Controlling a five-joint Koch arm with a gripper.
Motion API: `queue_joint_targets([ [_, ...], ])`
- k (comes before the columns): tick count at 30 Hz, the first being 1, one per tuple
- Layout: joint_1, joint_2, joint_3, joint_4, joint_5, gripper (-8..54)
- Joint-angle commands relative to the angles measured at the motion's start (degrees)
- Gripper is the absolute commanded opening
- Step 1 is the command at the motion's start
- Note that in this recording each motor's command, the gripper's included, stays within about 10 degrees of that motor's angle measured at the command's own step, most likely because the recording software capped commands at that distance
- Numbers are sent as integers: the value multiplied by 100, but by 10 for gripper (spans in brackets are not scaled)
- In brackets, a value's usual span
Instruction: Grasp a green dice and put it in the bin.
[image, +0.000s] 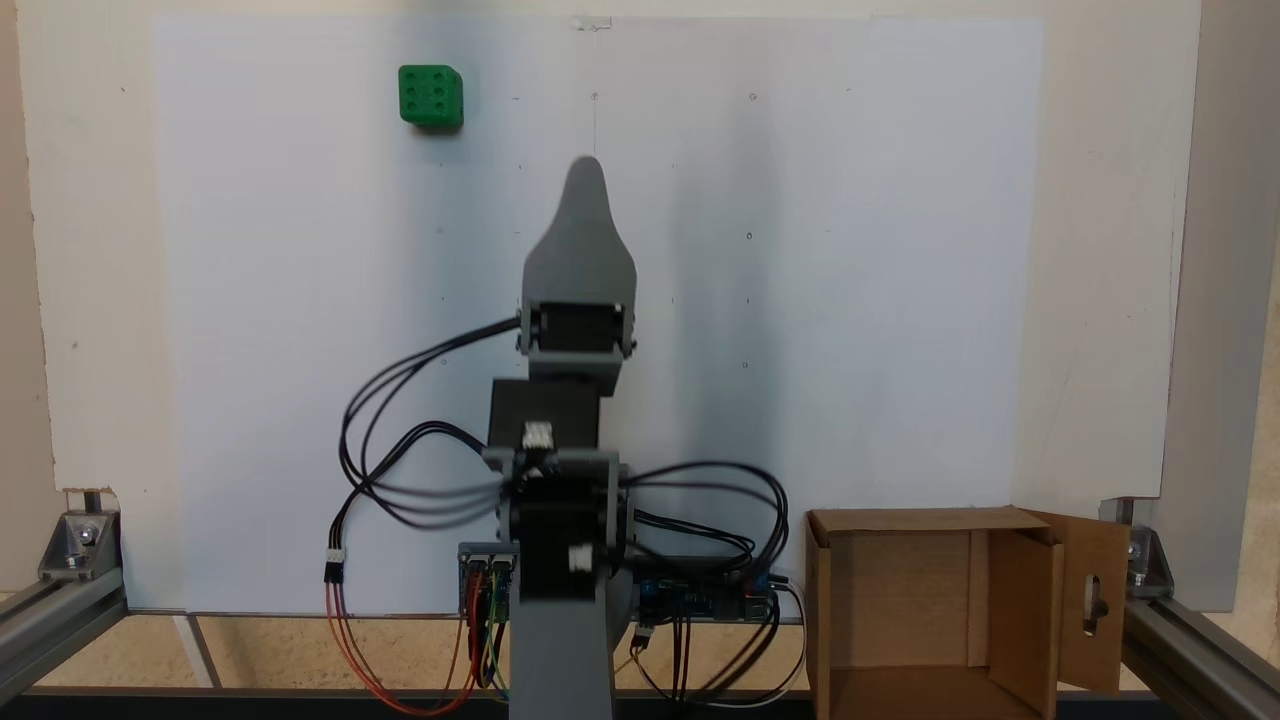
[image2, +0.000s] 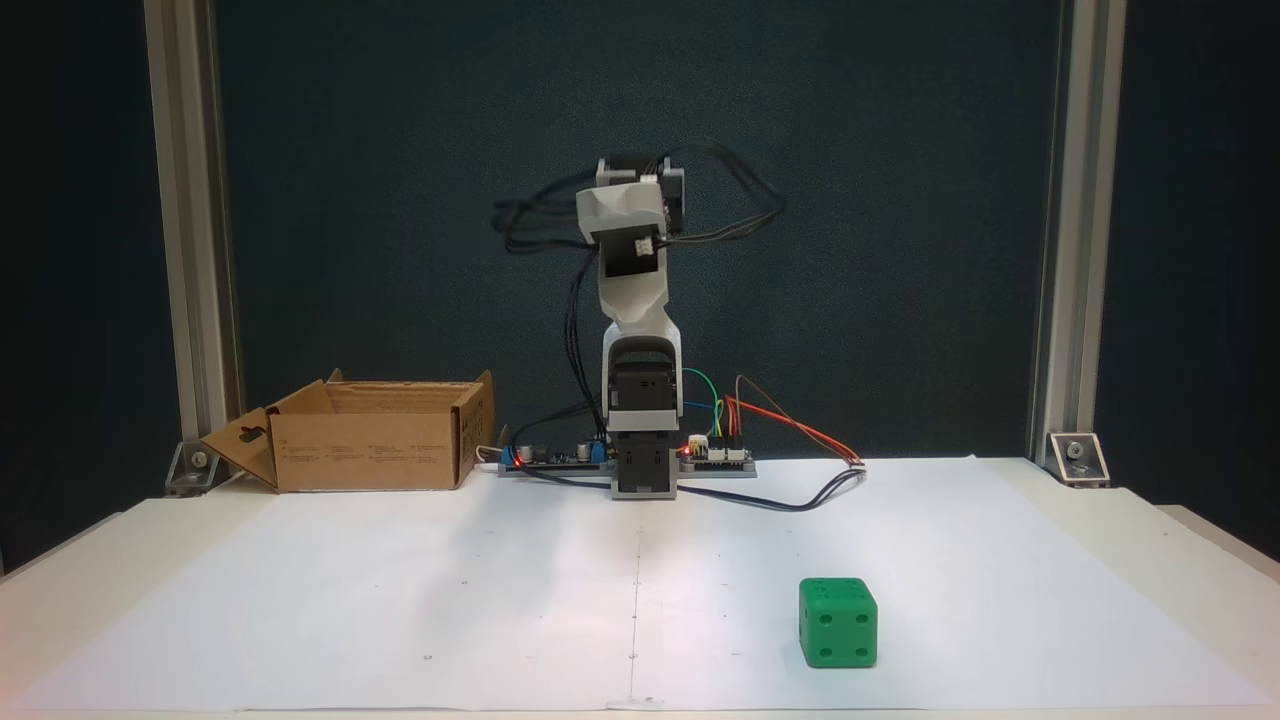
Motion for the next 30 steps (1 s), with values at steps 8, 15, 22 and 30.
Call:
queue_joint_targets([
  [8,-976,-1898,-1749,3461,879,427],
  [15,-1345,-2979,-3103,4966,1116,427],
  [22,-1521,-3902,-4526,5423,1248,427],
  [30,-1688,-4764,-6021,5713,1354,425],
])
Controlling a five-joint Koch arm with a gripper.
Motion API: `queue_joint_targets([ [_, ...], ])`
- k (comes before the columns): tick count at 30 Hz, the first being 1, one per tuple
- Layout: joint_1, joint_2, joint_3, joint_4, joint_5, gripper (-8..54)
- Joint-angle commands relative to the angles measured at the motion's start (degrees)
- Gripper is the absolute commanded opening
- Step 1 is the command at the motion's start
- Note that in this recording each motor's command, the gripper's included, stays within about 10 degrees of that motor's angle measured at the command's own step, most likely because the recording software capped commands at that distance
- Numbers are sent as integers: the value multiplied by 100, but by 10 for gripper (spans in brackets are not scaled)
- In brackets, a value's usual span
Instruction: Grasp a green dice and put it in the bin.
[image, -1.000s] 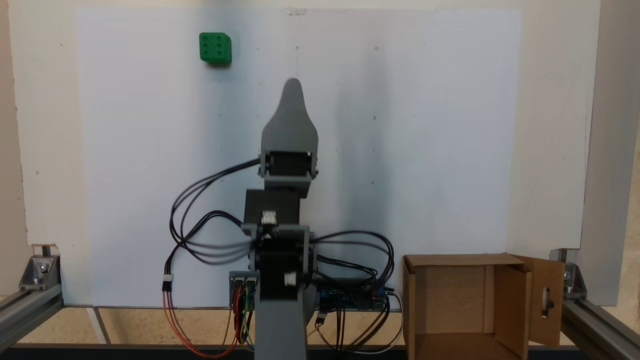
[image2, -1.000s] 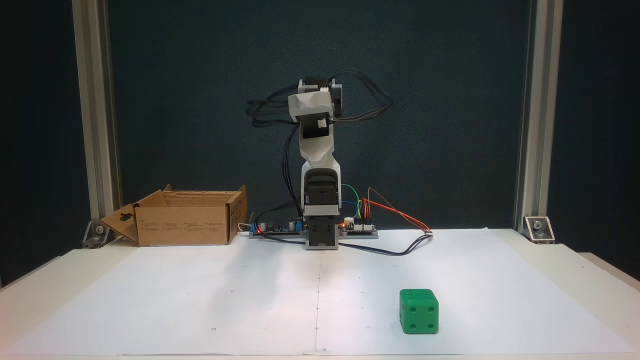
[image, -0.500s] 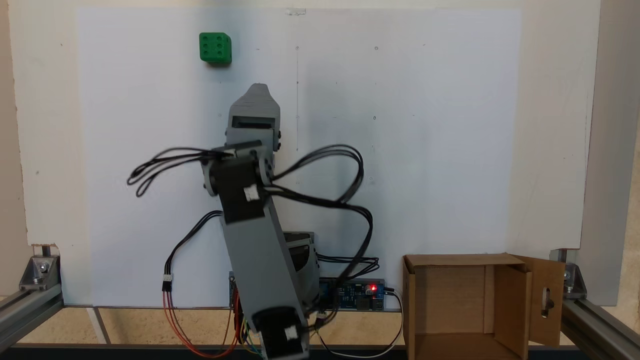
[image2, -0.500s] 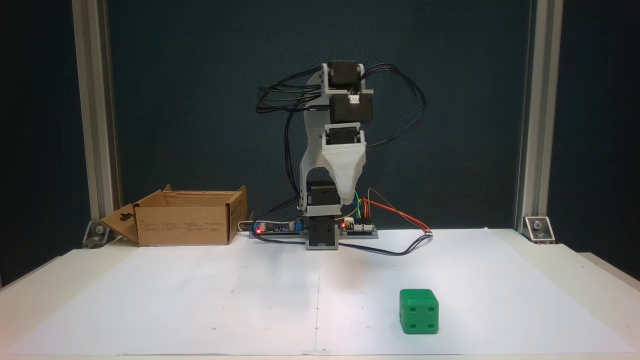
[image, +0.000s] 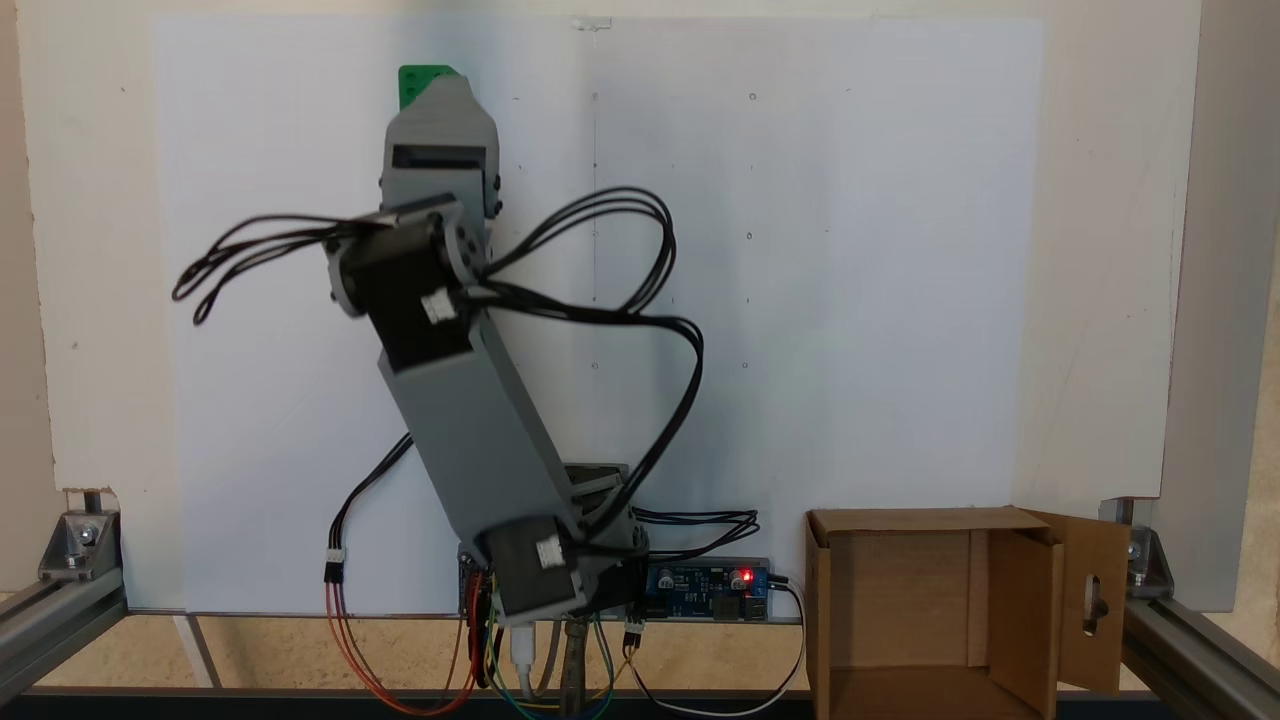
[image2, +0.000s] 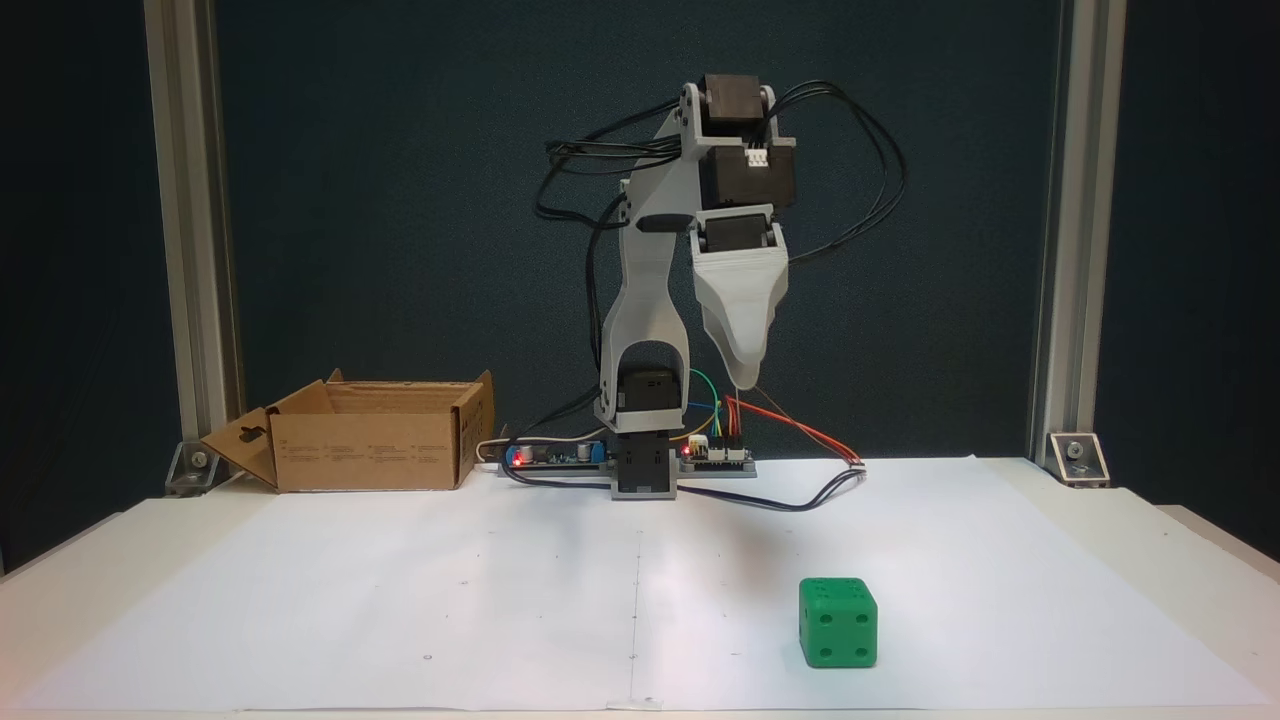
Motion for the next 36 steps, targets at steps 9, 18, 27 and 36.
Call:
queue_joint_targets([
  [9,-123,-615,-729,264,519,425],
  [18,-519,-668,-1204,193,1134,426],
  [27,-615,-1301,-1617,-9,1222,426],
  [36,-589,-1582,-1978,-35,1222,426],
])
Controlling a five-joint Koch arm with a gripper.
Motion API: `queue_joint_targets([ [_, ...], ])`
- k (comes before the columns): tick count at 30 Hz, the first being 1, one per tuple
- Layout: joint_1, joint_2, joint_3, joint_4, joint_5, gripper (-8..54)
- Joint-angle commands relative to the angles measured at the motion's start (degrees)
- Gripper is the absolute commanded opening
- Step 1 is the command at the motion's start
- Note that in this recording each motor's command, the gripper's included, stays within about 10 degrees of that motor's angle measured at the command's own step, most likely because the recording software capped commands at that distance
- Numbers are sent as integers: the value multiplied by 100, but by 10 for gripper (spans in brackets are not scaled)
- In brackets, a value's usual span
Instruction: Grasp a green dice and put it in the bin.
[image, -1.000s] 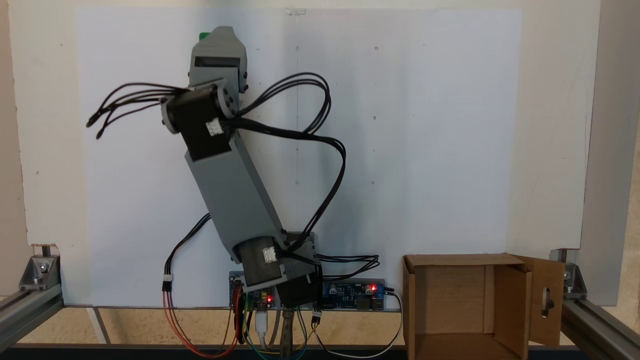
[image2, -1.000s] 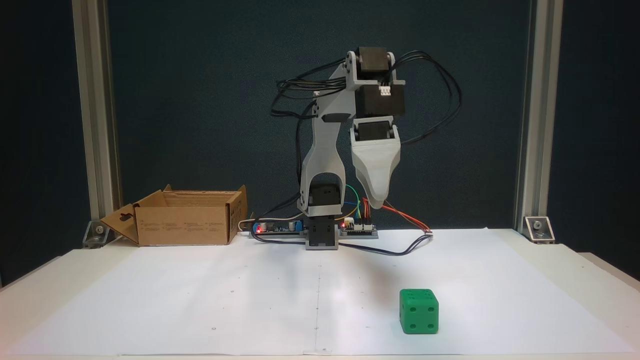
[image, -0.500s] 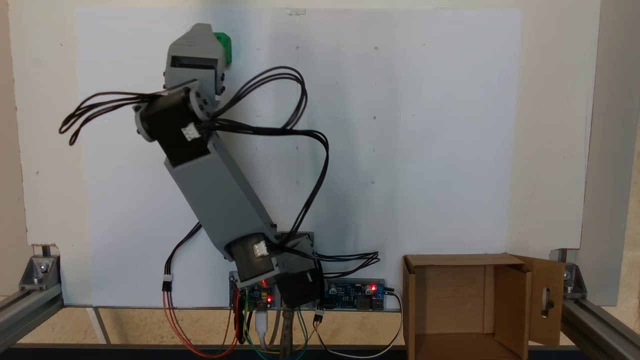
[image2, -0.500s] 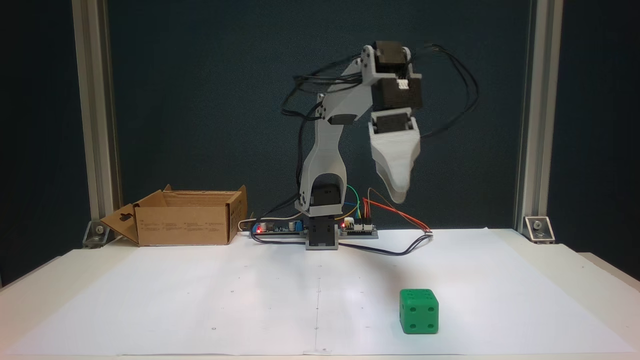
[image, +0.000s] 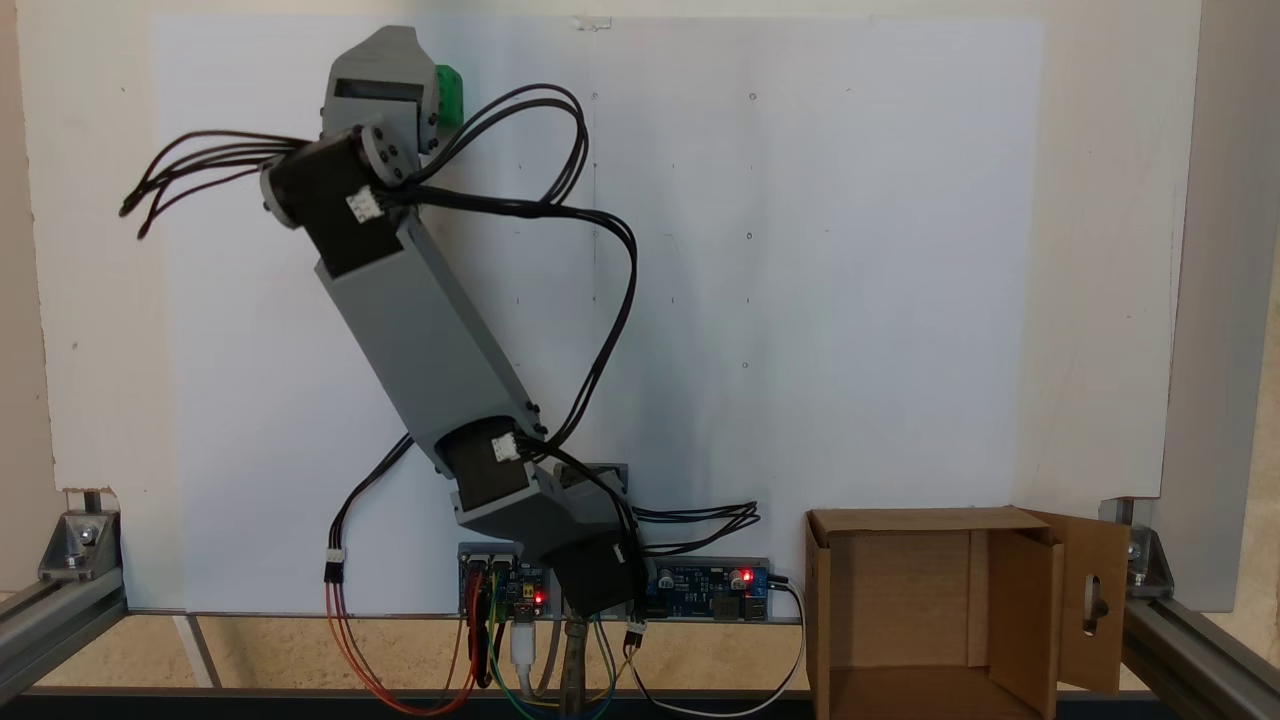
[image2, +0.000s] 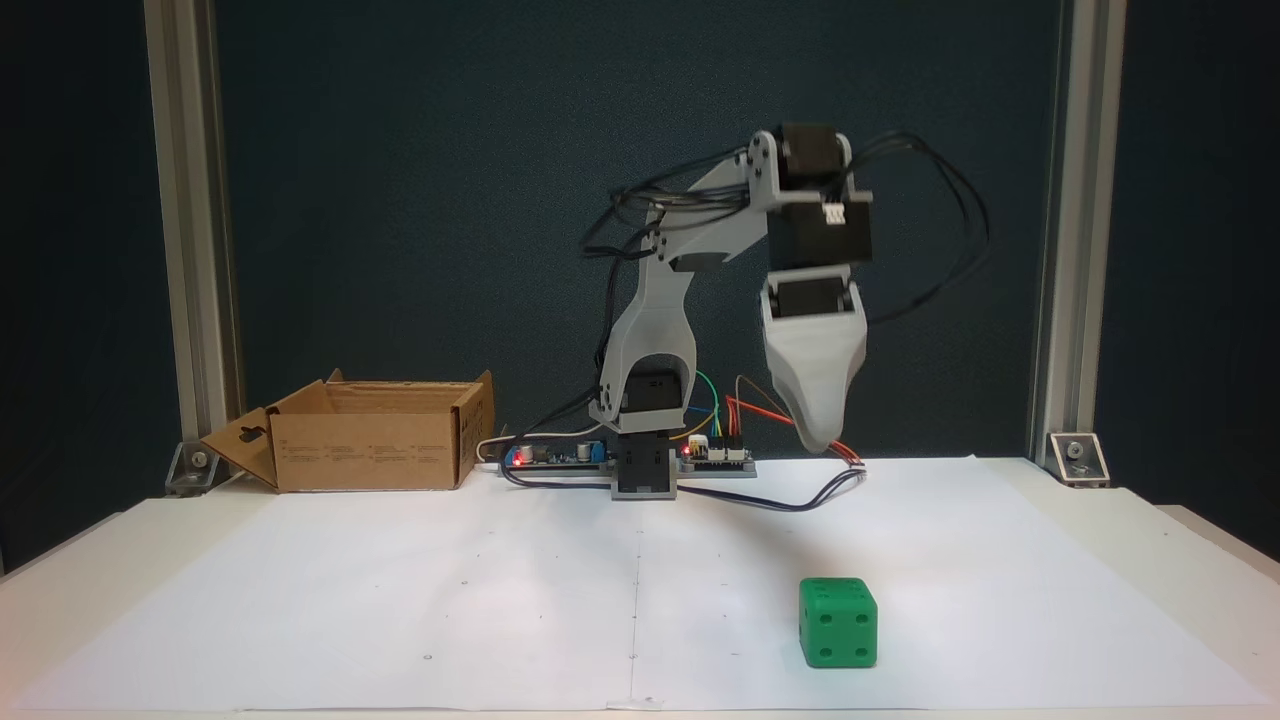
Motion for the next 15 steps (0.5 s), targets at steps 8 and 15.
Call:
queue_joint_targets([
  [8,79,-369,-861,176,334,428],
  [15,202,-369,-861,387,343,435],
])
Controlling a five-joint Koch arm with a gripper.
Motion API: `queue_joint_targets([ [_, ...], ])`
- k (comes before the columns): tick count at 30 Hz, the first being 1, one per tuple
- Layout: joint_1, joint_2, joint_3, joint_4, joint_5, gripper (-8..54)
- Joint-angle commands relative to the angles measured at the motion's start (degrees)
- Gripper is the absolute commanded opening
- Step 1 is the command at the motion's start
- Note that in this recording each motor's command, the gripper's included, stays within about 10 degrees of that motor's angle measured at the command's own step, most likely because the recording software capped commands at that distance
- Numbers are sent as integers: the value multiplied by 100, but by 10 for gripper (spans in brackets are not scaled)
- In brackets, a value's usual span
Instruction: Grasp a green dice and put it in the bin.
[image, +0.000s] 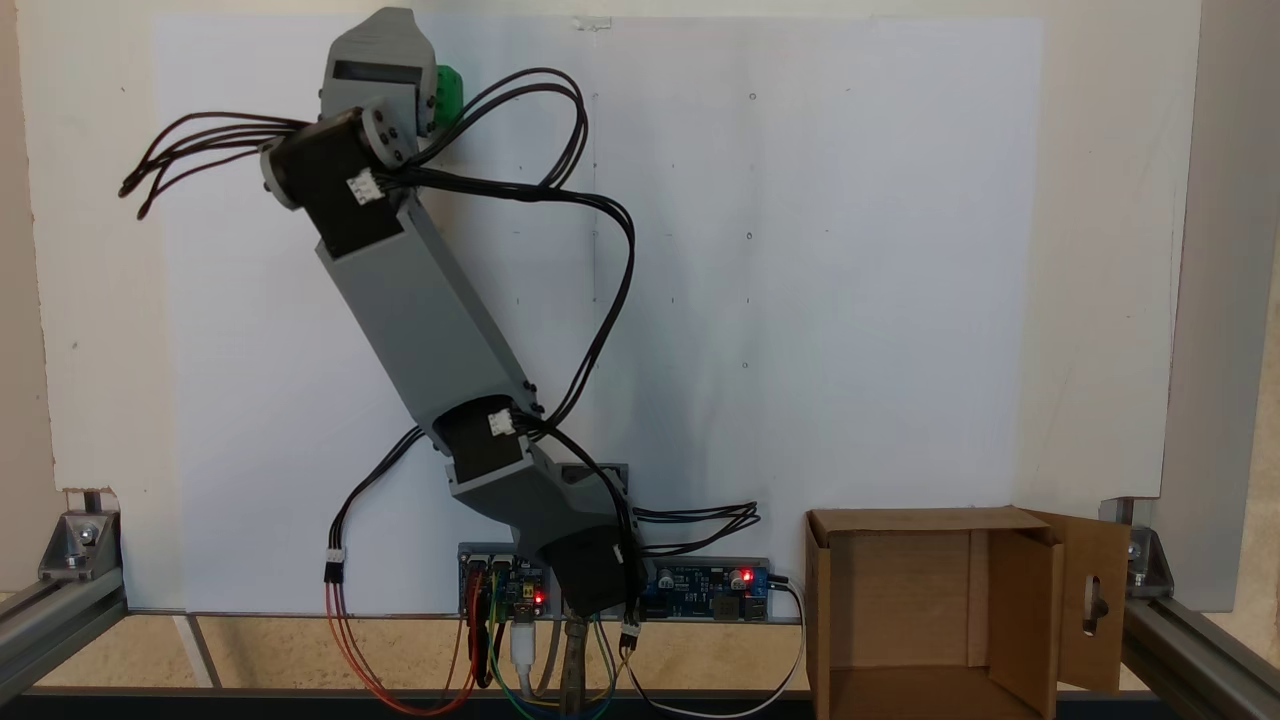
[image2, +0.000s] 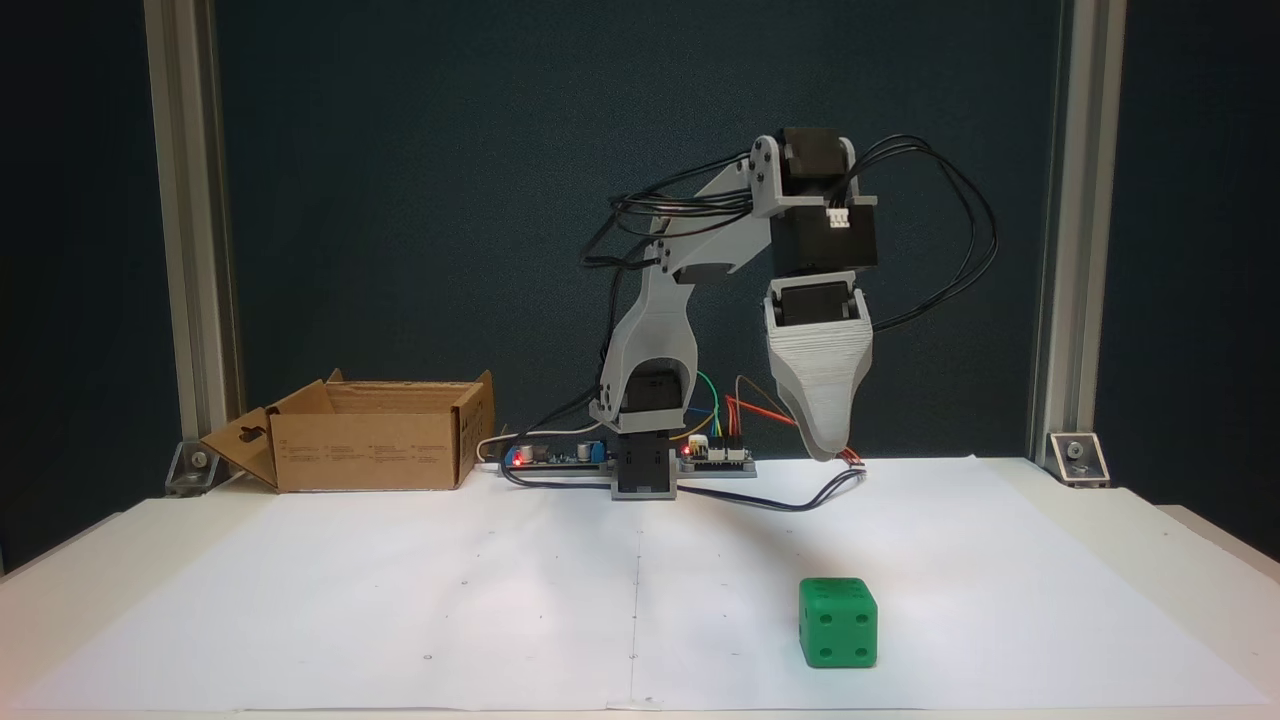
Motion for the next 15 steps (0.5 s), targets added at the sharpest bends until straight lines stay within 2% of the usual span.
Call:
queue_joint_targets([
  [1,105,88,-308,308,343,435],
  [15,-18,-220,-308,246,369,434],
])
